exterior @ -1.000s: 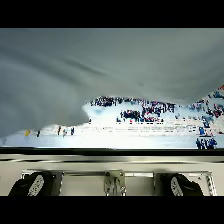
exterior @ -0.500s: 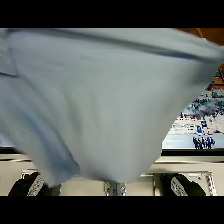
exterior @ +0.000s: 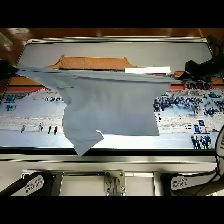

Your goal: Fold the shirts.

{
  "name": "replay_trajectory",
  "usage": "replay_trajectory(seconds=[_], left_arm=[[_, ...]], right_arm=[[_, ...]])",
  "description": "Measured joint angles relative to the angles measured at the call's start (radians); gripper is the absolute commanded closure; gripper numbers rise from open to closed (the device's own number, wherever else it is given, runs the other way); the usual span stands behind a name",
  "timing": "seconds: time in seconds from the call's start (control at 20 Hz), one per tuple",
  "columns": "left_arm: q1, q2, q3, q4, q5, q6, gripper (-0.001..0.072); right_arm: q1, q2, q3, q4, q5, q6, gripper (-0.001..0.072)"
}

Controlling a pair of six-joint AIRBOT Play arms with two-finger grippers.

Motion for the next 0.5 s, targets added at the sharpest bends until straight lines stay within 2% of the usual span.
replay_trajectory(seconds=[0.3,0.45,0.5], left_arm=[[-0.105,-0.284,-0.020,-0.122,0.107,0.000,0.0668],[-0.172,-0.392,-0.023,-0.143,0.143,0.000,0.0633],[-0.194,-0.420,-0.023,-0.150,0.153,0.000,0.0629]], right_arm=[[-0.002,-0.167,0.000,0.026,-0.237,0.065,0.0650],[0.000,-0.222,0.000,0.059,-0.272,0.078,0.0650],[0.003,-0.237,0.000,0.071,-0.278,0.079,0.0615]])
